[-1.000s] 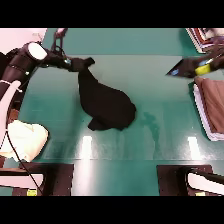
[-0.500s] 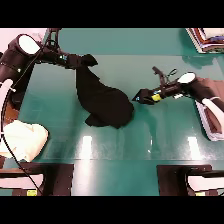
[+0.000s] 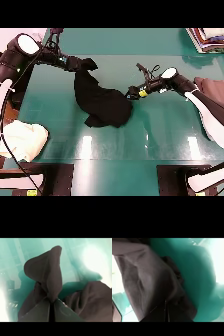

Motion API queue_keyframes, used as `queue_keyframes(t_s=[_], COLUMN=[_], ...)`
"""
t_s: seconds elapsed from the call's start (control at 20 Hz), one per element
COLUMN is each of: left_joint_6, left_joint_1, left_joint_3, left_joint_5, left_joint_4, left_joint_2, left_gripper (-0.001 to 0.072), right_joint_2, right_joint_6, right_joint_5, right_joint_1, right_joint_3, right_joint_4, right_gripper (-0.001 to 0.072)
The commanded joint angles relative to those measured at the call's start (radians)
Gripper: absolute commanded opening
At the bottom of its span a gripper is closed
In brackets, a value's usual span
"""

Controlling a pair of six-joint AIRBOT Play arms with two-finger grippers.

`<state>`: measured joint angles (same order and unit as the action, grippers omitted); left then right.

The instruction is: Fold the shirts.

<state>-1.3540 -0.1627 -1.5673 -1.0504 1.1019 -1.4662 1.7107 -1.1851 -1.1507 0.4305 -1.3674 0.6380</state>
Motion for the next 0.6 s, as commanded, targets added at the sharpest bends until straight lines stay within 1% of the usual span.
queue_keyframes(t_s=[0.0,0.25,0.4,0.55], left_joint_6=[0.001,0.002,0.002,0.002], left_joint_1=[0.0,0.0,0.0,0.0], left_joint_3=[-0.005,-0.023,-0.102,-0.232], left_joint_5=[0.001,0.097,0.135,0.138], left_joint_4=[0.002,0.002,-0.002,-0.002], left_joint_2=[0.031,0.185,0.29,0.389], left_gripper=[0.0029,0.0029,0.0029,0.0029], right_joint_2=[-0.045,-0.258,-0.387,-0.511], right_joint_6=[0.006,-0.023,-0.023,-0.027], right_joint_5=[0.005,0.012,0.016,0.037], right_joint_1=[-0.011,-0.072,-0.102,-0.111], right_joint_3=[-0.056,-0.137,-0.183,-0.237], right_joint_4=[0.074,0.283,0.337,0.385], right_gripper=[0.0015,0.0014,0.0015,0.0015])
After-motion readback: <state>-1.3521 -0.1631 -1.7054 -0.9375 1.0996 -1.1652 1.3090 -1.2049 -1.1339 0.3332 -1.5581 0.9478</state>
